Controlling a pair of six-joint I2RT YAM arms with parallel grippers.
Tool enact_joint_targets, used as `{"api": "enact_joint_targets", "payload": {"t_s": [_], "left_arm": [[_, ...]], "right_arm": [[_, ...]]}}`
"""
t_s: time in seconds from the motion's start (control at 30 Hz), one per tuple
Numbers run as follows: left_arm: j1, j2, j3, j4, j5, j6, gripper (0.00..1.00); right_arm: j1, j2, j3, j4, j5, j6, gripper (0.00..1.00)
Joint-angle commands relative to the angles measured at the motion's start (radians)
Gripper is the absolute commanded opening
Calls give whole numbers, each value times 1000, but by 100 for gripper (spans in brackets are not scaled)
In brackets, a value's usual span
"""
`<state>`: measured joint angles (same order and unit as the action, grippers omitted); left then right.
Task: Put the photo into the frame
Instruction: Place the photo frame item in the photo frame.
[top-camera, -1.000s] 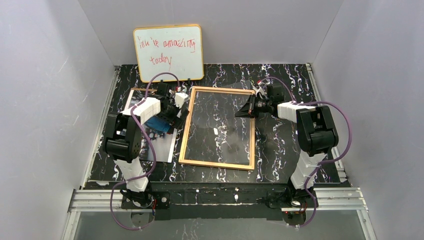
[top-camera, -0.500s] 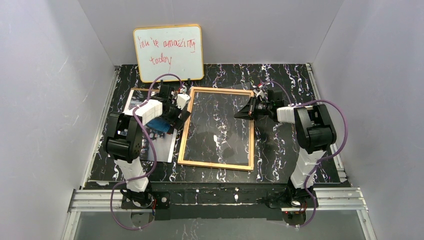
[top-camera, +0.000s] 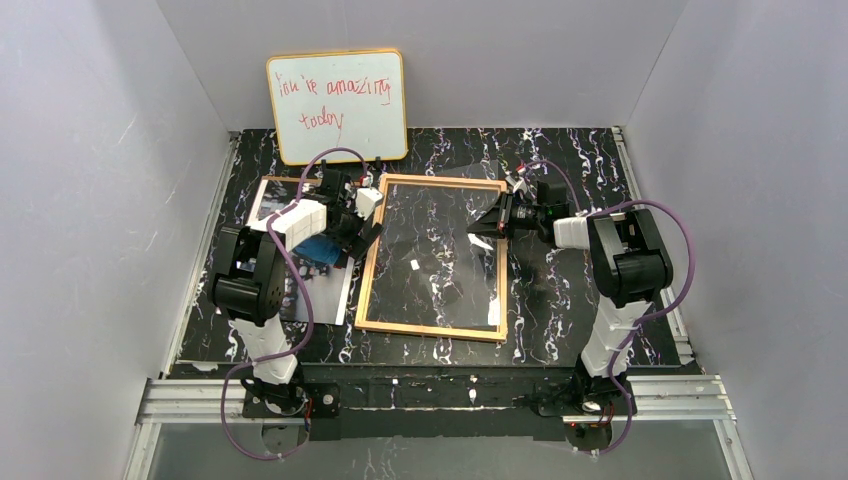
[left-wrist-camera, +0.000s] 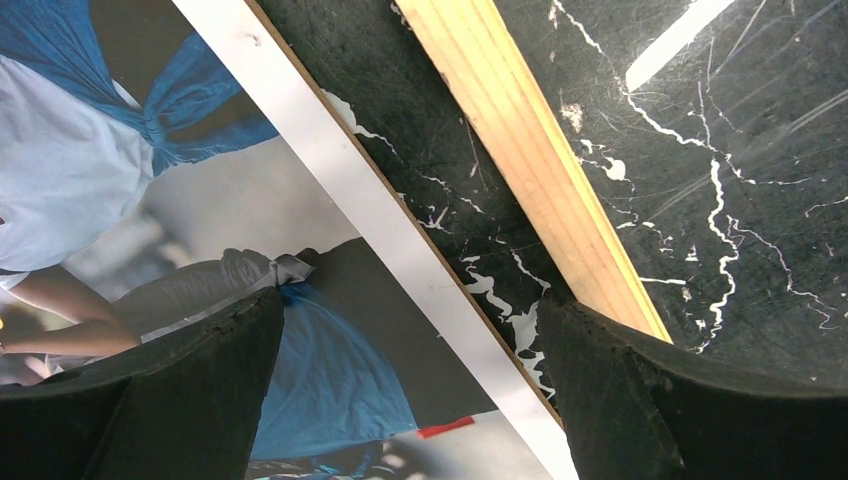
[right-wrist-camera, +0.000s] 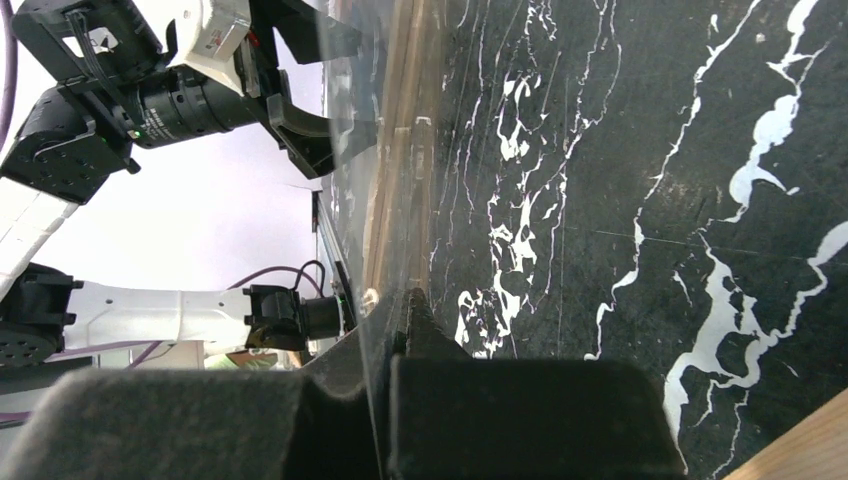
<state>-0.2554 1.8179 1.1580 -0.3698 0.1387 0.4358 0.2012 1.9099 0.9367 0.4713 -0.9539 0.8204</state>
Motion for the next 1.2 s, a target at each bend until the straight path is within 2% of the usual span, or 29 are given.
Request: {"api": "enact_joint_targets", "payload": {"t_s": [0.0, 0.3, 0.43, 0.73, 1.0, 1.17], "left_arm": [[-12, 10, -28, -54, 30, 12, 94], [-12, 11, -27, -73, 70, 21, 90], [-12, 7, -30, -82, 87, 28, 87], [-14, 0, -31, -98, 114, 38, 87], [-13, -21, -10, -126, 161, 19, 84], [73, -27, 93, -211, 262, -3, 83]], "right_arm": [[-4, -44, -17, 119, -41, 46, 1], [-28, -11, -92, 449, -62, 312, 1], [-27, 28, -101, 529, -54, 400, 1], [-24, 22, -92, 442, -52, 361, 1], [-8, -41, -62, 496, -76, 459, 1], [-4, -134, -30, 459, -96, 486, 1]]}}
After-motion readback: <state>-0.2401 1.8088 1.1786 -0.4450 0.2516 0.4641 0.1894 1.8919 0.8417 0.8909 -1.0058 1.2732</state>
